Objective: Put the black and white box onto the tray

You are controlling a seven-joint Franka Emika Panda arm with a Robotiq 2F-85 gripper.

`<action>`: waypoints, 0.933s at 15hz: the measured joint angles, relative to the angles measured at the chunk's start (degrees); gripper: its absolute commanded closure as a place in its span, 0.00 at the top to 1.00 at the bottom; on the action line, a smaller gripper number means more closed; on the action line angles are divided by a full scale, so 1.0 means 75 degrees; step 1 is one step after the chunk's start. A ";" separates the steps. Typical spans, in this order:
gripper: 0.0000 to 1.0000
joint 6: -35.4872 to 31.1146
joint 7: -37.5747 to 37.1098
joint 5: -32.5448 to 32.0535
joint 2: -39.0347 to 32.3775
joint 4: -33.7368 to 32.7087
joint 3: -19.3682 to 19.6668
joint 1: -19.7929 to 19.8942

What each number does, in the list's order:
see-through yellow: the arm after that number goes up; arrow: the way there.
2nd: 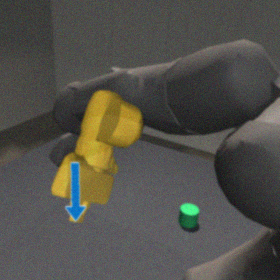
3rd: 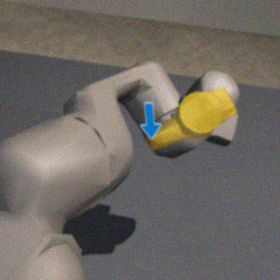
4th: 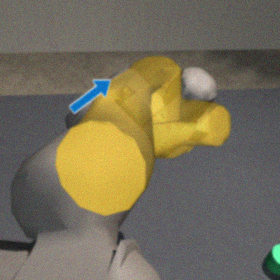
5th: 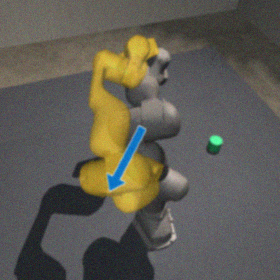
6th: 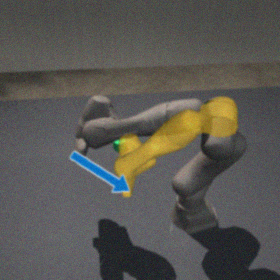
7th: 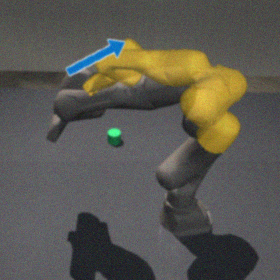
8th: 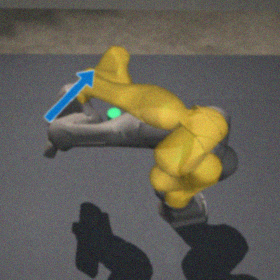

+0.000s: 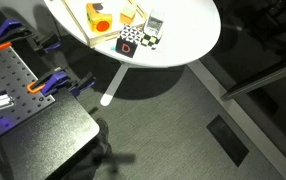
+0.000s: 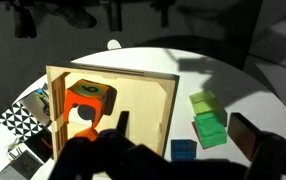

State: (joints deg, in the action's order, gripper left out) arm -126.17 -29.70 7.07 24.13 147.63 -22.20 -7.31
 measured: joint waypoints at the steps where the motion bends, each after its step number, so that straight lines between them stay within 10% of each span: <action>1: 1.00 0.0000 0.0000 0.0000 0.0001 0.0000 0.0000 0.0000; 14: 1.00 0.0000 0.0004 -0.0008 -0.0014 0.0000 0.0118 -0.0035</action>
State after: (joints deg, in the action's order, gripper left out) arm -126.17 -29.67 7.01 24.03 147.63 -21.31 -7.57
